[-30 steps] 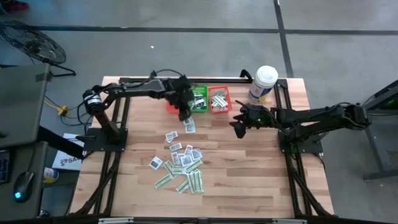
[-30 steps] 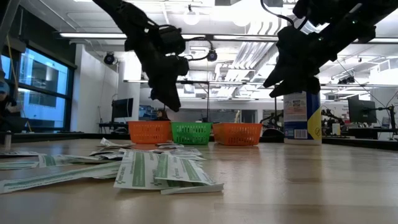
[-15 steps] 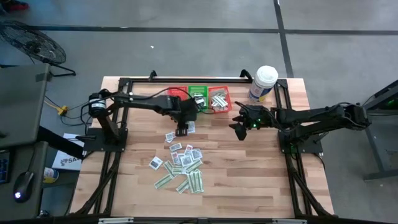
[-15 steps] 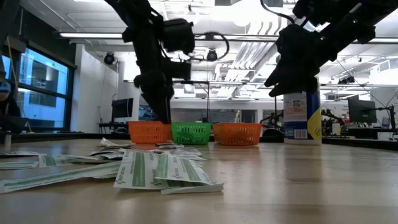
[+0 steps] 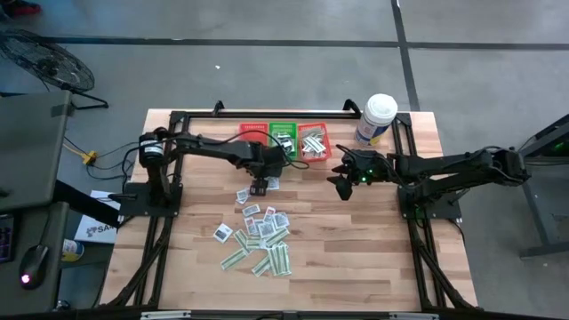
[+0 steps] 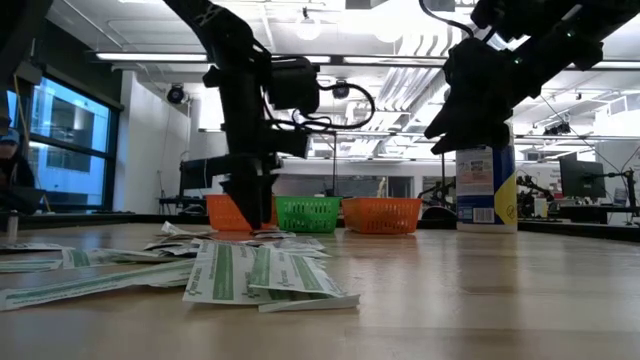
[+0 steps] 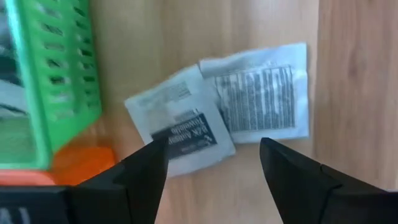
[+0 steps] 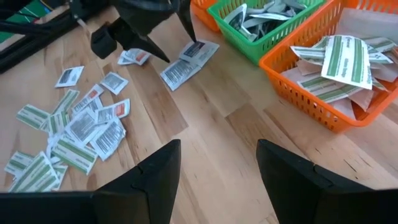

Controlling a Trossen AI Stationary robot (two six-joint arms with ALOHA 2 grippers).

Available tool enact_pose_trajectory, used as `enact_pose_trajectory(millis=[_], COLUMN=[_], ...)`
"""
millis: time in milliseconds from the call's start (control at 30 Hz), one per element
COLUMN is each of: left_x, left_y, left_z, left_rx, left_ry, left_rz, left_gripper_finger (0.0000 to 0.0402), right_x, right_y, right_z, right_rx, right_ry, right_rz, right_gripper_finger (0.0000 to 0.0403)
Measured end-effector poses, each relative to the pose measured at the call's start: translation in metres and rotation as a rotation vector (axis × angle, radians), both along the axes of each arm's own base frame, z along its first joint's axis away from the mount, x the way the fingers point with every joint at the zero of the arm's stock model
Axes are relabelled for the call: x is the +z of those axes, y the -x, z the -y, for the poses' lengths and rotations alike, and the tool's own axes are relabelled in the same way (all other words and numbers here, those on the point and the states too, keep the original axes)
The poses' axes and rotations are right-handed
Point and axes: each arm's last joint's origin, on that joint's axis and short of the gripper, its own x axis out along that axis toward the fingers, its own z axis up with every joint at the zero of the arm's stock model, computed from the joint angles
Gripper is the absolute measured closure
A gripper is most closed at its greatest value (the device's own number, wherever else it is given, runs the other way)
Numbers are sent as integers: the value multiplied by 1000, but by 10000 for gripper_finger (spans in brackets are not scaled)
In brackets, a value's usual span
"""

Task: Pick & Place First Aid Supplies
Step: Put the towelette pack into the green bin

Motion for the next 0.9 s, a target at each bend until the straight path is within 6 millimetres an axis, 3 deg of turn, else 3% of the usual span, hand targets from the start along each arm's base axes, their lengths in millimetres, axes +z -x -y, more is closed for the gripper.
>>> enact_pose_trajectory(millis=[467,900], left_x=[-17,-19], left_y=[1,3], left_z=[-16,-15], left_rx=[-62,-14], left_ry=[77,105], left_rz=[-42,-62], left_gripper_finger=[160,296], right_x=[0,0], right_y=[0,0], right_z=[0,1], right_rx=[-14,-29], right_ry=[7,14], right_rz=[0,0], right_gripper_finger=[199,199])
